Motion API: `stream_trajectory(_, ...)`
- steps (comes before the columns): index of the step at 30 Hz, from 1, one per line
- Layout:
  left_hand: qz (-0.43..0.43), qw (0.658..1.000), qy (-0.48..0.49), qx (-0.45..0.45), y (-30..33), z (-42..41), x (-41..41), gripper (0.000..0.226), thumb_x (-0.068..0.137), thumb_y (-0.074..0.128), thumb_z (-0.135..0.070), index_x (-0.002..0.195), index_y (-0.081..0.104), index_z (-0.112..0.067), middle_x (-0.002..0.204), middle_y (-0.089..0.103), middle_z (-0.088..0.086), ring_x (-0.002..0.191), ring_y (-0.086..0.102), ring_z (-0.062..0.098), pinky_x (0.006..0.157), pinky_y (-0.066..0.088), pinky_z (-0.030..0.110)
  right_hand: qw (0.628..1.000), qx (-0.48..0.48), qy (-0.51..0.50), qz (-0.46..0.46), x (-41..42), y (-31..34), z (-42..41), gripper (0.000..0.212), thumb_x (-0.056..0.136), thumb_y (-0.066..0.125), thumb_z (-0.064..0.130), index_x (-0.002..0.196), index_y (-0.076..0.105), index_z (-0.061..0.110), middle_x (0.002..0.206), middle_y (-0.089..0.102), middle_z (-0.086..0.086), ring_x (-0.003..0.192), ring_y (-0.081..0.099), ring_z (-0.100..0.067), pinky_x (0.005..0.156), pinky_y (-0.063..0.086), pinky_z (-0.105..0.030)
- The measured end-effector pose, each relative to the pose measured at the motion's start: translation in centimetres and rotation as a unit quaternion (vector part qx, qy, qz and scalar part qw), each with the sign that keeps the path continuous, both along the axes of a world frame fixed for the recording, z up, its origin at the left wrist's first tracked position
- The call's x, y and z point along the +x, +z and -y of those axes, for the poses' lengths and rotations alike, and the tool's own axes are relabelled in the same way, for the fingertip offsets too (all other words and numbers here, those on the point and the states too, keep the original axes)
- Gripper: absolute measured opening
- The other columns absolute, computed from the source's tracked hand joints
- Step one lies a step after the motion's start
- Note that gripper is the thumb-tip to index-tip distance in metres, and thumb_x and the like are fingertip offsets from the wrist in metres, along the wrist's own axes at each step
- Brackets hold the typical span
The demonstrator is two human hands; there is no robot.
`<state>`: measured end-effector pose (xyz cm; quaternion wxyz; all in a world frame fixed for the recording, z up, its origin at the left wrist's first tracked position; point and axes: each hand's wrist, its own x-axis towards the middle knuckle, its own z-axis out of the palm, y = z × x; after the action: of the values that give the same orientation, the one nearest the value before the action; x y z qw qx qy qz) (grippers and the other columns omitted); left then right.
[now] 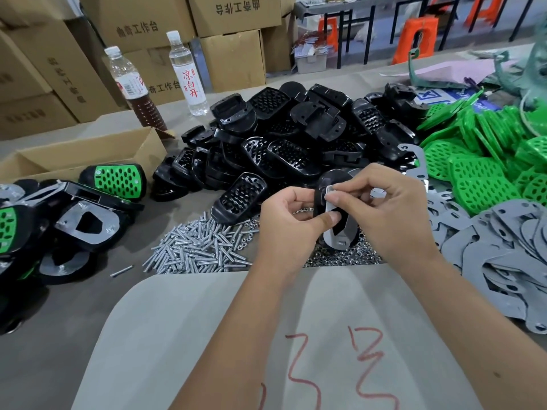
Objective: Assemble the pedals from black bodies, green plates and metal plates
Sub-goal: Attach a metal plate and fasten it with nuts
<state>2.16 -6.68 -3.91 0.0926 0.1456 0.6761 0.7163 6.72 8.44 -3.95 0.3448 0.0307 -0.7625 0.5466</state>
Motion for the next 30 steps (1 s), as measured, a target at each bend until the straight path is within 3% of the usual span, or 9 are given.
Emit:
stream_trajectory(2, 0.0, 1.0, 0.001, -0.002, -0.02, -0.2, 0.13, 0.025, 0.078, 0.087, -0.001, 0.095, 0.073, -0.013, 0.087, 0.078, 0.0, 0.059, 0.064, 0.005, 0.051, 0.045, 0.015, 1.0, -0.015, -0.014, 0.0, -0.1, -0.08, 0.16, 0.013, 0.08, 0.089, 0.013, 0.08, 0.077, 0.02, 0.074, 0.07, 0.002, 0.067, 0.057, -0.019, 0.06, 0.048, -0.035)
stream_trajectory(5, -0.001, 1.0, 0.006, -0.009, -0.15, -0.32, 0.02, 0.025, 0.077, 0.089, -0.003, 0.095, 0.075, -0.012, 0.09, 0.08, 0.001, 0.072, 0.07, 0.011, 0.061, 0.05, 0.022, 1.0, -0.018, -0.024, 0.005, -0.31, -0.07, 0.35, 0.016, 0.08, 0.088, 0.013, 0.081, 0.076, 0.023, 0.072, 0.066, 0.001, 0.066, 0.051, -0.014, 0.06, 0.045, -0.029)
stream_trajectory(11, 0.027, 0.999, 0.01, 0.013, -0.42, -0.14, -0.16, 0.024, 0.076, 0.088, 0.001, 0.092, 0.075, -0.012, 0.083, 0.078, -0.002, 0.075, 0.074, 0.015, 0.056, 0.053, 0.02, 1.0, 0.003, 0.008, 0.012, -0.31, -0.25, 0.11, 0.014, 0.08, 0.089, 0.015, 0.088, 0.081, 0.024, 0.081, 0.07, 0.006, 0.075, 0.058, -0.018, 0.065, 0.045, -0.026)
stream_trajectory(15, 0.057, 0.998, 0.018, 0.035, -0.29, 0.06, -0.19, 0.031, 0.07, 0.089, -0.004, 0.098, 0.077, -0.006, 0.093, 0.08, 0.013, 0.092, 0.078, 0.036, 0.084, 0.062, 0.051, 0.999, -0.005, 0.032, 0.028, -0.31, -0.4, -0.07, 0.019, 0.083, 0.086, 0.009, 0.093, 0.082, 0.023, 0.085, 0.071, 0.003, 0.08, 0.06, -0.02, 0.067, 0.048, -0.031)
stream_trajectory(18, 0.074, 0.996, 0.022, 0.038, -0.27, -0.02, -0.16, 0.029, 0.071, 0.088, 0.001, 0.097, 0.077, -0.005, 0.094, 0.079, 0.016, 0.093, 0.076, 0.039, 0.094, 0.058, 0.061, 0.998, -0.033, 0.034, 0.031, -0.09, -0.27, 0.01, 0.009, 0.082, 0.087, 0.016, 0.084, 0.079, 0.02, 0.08, 0.07, 0.004, 0.074, 0.06, -0.016, 0.067, 0.051, -0.037)
stream_trajectory(20, 0.08, 0.996, 0.025, 0.033, -0.26, -0.09, -0.15, 0.03, 0.07, 0.089, -0.001, 0.098, 0.077, -0.003, 0.096, 0.078, 0.019, 0.096, 0.075, 0.043, 0.095, 0.056, 0.066, 0.998, -0.049, 0.019, 0.026, -0.01, -0.33, -0.07, 0.018, 0.082, 0.086, 0.024, 0.075, 0.072, 0.016, 0.074, 0.068, 0.002, 0.069, 0.06, -0.016, 0.065, 0.053, -0.039)
stream_trajectory(25, 0.097, 0.993, 0.03, 0.055, -0.1, -0.12, -0.2, 0.026, 0.072, 0.088, 0.0, 0.096, 0.077, -0.003, 0.09, 0.078, 0.018, 0.089, 0.074, 0.038, 0.096, 0.057, 0.062, 0.999, 0.0, 0.009, 0.031, 0.02, -0.07, 0.23, 0.02, 0.081, 0.084, 0.028, 0.1, 0.079, 0.027, 0.106, 0.061, 0.001, 0.083, 0.056, -0.014, 0.074, 0.057, -0.032)
stream_trajectory(27, 0.109, 0.991, 0.037, 0.064, -0.15, -0.02, -0.3, 0.023, 0.076, 0.085, 0.004, 0.097, 0.077, -0.002, 0.088, 0.078, 0.016, 0.087, 0.074, 0.037, 0.094, 0.058, 0.061, 0.999, -0.01, 0.002, 0.039, 0.0, -0.01, 0.32, 0.014, 0.08, 0.084, 0.033, 0.086, 0.079, 0.022, 0.11, 0.057, 0.002, 0.09, 0.057, -0.013, 0.077, 0.054, -0.028)
stream_trajectory(30, 0.132, 0.987, 0.037, 0.08, -0.05, 0.12, -0.5, 0.021, 0.08, 0.08, 0.008, 0.099, 0.075, 0.001, 0.088, 0.077, 0.017, 0.086, 0.075, 0.036, 0.088, 0.062, 0.054, 1.0, -0.021, -0.014, 0.017, 0.01, -0.14, 0.12, 0.035, 0.08, 0.083, 0.039, 0.068, 0.06, 0.014, 0.097, 0.054, -0.006, 0.088, 0.055, -0.019, 0.072, 0.049, -0.028)
